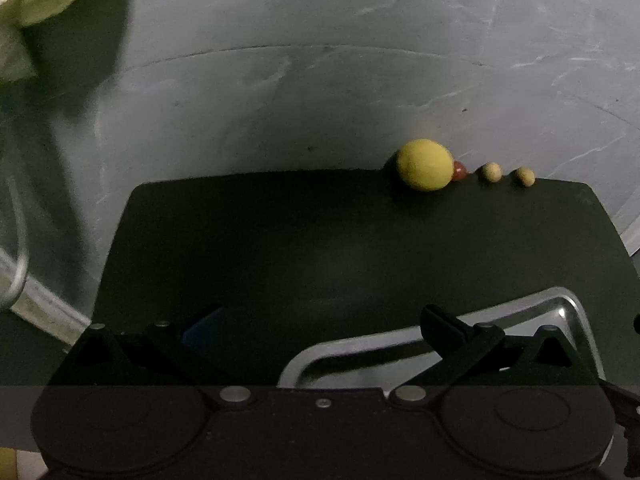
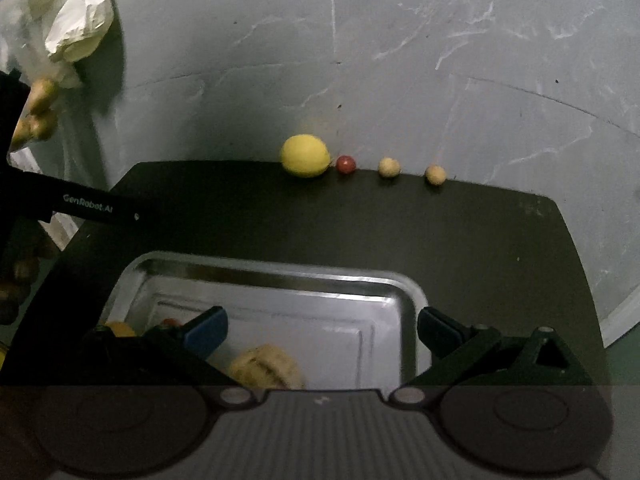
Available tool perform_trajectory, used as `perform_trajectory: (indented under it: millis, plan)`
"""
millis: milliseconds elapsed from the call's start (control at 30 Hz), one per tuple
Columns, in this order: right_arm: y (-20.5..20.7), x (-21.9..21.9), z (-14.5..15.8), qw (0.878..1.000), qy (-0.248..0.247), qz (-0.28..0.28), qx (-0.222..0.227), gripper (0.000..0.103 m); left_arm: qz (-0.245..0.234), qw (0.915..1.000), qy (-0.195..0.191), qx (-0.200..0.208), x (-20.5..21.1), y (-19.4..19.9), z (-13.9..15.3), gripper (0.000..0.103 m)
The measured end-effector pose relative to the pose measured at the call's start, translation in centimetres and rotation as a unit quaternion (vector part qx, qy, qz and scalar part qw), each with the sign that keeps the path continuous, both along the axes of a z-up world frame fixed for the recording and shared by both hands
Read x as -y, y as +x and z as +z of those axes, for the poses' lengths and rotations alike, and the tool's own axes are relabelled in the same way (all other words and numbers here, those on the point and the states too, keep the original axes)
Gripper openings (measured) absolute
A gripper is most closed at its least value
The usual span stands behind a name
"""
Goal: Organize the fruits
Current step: 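Move both open tools back toward the remaining fruit row, then grasp a small tan round fruit with the right tool while the left tool grasps the lemon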
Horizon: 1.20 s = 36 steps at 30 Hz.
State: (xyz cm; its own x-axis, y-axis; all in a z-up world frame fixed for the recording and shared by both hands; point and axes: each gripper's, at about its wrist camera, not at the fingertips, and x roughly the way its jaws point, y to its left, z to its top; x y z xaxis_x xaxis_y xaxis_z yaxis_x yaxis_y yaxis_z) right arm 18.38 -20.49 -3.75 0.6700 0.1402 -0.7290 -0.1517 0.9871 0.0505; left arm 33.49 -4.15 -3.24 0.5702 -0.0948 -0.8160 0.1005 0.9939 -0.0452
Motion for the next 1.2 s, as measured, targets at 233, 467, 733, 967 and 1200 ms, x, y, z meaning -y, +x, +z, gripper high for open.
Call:
perform_trajectory:
  millis: [233,467,733,967,1200]
  plan:
    - [3.4,1.7,-1.1,1.000,-0.016,0.007,0.011,0.103,-0.015,0.9998,-0.004,0.010,3.1,2.8,-0.2,0.102]
    - [7.7,2.8,-2.4,0.998,-0.038,0.030,0.027,0.103,-0.033,0.9991,-0.007,0.024,6.3,6.4,-0.5,0.102]
    - [12.1,3.7,-3.6,0.997,-0.041,0.056,0.045,0.103,-0.048,0.9982,0.001,0.036,8.8,10.1,-1.2,0.102]
    - [14.9,3.6,-4.4,0.991,-0.074,0.082,0.074,0.102,-0.041,0.9986,0.000,0.033,9.5,12.3,-2.1,0.102]
    - [17.0,3.3,-5.1,0.989,-0.077,0.085,0.091,0.094,-0.041,0.9987,-0.005,0.030,10.2,13.6,-2.8,0.102]
